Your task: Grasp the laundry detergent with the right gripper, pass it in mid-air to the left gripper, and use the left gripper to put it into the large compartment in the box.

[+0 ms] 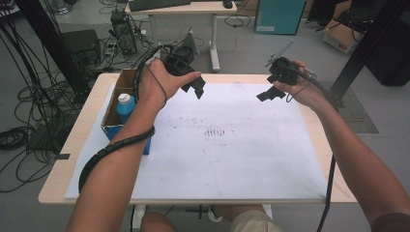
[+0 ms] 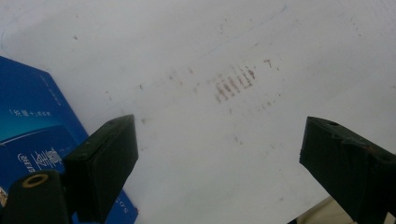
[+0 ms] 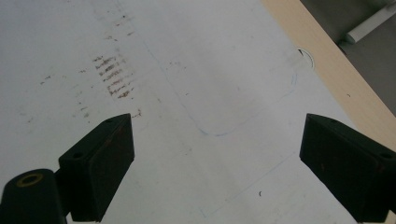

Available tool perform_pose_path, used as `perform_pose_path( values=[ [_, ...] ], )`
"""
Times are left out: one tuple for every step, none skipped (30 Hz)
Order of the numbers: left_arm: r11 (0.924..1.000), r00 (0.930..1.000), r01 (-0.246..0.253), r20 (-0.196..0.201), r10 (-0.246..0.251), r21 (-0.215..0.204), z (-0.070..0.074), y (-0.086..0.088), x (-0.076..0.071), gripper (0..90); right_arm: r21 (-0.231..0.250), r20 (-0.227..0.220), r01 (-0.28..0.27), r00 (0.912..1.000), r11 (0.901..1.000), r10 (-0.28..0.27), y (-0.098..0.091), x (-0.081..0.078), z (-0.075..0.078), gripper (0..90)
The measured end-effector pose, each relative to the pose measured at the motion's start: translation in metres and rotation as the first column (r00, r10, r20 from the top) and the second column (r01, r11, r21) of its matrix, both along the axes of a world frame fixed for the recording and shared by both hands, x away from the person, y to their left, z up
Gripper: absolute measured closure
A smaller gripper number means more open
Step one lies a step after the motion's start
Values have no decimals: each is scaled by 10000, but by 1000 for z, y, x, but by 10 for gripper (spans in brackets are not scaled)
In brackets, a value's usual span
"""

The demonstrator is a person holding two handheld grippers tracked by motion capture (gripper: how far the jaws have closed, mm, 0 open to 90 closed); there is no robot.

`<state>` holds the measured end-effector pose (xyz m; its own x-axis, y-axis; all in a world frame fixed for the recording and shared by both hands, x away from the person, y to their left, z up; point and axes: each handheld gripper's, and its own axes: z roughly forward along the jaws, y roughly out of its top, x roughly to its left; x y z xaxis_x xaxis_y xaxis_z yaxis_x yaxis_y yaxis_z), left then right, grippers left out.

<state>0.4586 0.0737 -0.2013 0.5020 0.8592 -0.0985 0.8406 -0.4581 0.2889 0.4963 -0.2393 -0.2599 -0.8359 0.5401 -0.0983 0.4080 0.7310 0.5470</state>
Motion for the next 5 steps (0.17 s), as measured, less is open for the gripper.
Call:
perform_pose_path(
  values=[
    [10000,10000,-2,2,2,-7,0,0,0,117,27,-6,1,10000,10000,-1,0,0,0,102],
    [10000,10000,-3,20,3,-2,0,0,0,117,6,-47,-17,10000,10000,17,0,0,0,102],
    [10000,10000,2,-20,-2,-2,0,0,0,117,33,-56,29,10000,10000,-28,0,-1,-1,102],
    [10000,10000,4,33,-4,7,0,0,0,117,41,-50,18,10000,10000,-17,0,-1,-1,102],
    [10000,10000,0,25,0,-8,0,0,0,117,7,-85,25,10000,10000,-25,0,-1,-1,101]
  ],
)
